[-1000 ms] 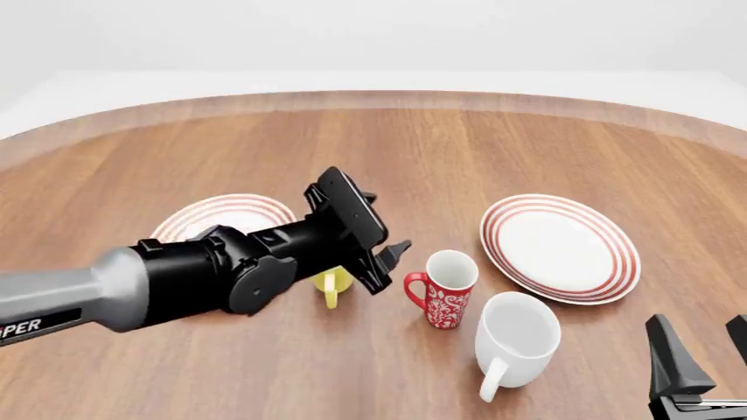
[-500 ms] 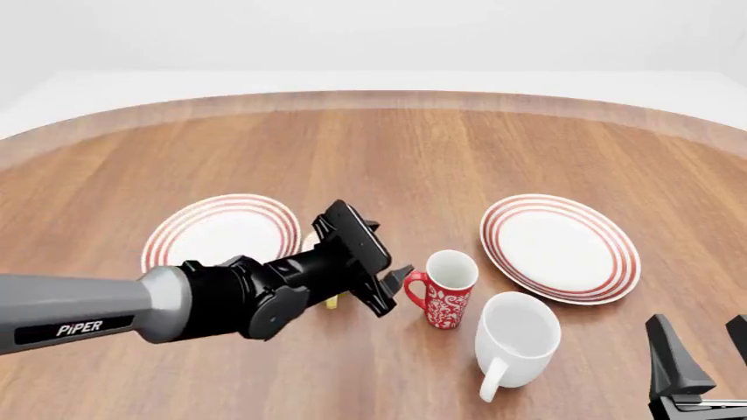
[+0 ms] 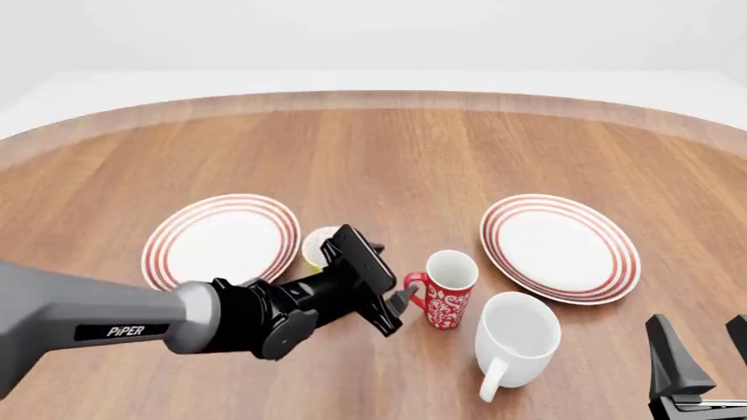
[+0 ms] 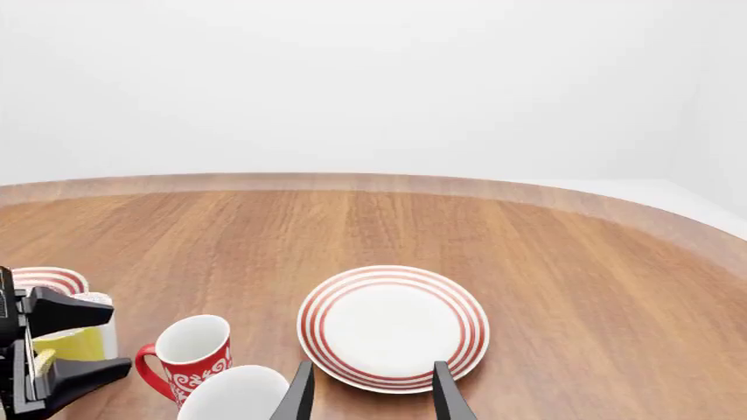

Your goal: Put the red mug on the left plate.

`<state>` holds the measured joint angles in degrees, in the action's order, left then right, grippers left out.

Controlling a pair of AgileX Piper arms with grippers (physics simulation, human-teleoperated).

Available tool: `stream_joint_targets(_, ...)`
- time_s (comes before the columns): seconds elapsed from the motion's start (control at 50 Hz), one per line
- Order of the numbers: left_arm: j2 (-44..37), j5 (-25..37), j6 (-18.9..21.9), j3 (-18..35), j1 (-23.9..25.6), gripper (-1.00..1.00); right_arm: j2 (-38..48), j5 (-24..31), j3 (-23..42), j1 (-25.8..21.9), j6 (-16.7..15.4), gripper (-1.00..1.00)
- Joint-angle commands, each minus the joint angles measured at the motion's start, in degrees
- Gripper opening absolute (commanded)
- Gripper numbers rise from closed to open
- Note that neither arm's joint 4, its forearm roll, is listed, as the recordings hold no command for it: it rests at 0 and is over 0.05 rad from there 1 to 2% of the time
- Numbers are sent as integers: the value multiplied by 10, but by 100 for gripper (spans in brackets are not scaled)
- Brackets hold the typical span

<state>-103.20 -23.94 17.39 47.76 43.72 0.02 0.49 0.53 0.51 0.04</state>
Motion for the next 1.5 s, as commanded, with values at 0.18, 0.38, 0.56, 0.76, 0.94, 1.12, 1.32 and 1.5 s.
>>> stream_joint_targets(0.18,-42,-36,-26,5,8,100,1,-3,-1,-1,0,100)
stream_joint_targets(0.38,-58,-53,-34,3,7,100,1,-3,-1,-1,0,100)
stream_joint_targets(0.56,-68,-57,-38,8,8,100,1,-3,-1,-1,0,100)
stream_joint_targets(0.76,-78,-60,-38,14,7,100,1,-3,-1,-1,0,100)
stream_joint_targets(0.94,-79,-56,-37,22,5,100,1,-3,-1,-1,0,100)
stream_joint_targets(1.12,-76,-60,-40,18,11,100,1,-3,-1,-1,0,100)
stream_joint_targets(1.32,-58,-87,-31,-4,6,-100,1,-3,-1,-1,0,100)
stream_joint_targets(1.5,-48,-90,-30,-4,-20,-100,1,-3,-1,-1,0,100)
